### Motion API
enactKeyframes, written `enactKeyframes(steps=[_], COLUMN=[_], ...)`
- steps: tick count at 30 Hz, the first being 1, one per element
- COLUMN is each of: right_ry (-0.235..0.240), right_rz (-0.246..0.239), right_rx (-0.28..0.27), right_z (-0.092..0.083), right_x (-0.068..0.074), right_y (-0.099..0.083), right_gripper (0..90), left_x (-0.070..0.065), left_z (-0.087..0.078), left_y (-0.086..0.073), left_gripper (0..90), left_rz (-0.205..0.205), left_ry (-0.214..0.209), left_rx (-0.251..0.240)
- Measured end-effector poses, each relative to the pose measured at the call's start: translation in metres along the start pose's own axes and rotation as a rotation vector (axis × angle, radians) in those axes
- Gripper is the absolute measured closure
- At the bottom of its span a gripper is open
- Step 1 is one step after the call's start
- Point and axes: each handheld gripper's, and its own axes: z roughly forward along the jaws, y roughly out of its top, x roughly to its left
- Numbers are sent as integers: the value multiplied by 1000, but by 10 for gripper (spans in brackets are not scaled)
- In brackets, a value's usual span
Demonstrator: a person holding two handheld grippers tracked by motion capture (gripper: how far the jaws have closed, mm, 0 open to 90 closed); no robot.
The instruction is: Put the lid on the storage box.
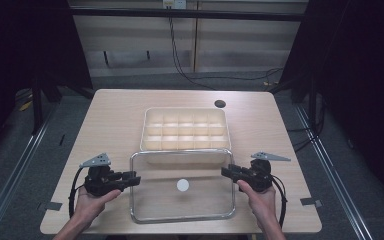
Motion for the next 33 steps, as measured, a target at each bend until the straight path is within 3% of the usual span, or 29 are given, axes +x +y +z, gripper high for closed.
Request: enactKeyframes(steps=[5, 20, 33], right_ry=[25, 26, 23], right_rz=[21, -3, -5], right_rx=[-29, -106, -148], right_z=[-3, -12, -6], right_x=[-2, 2, 3], right_y=[4, 30, 53], right_gripper=[614, 638, 633], left_x=[-2, 0, 4], left_z=[-4, -11, -16], left_y=[7, 36, 61], left_gripper=[689, 733, 726], left_rz=[7, 19, 42], left_ry=[-1, 14, 56], left_rx=[-34, -110, -129])
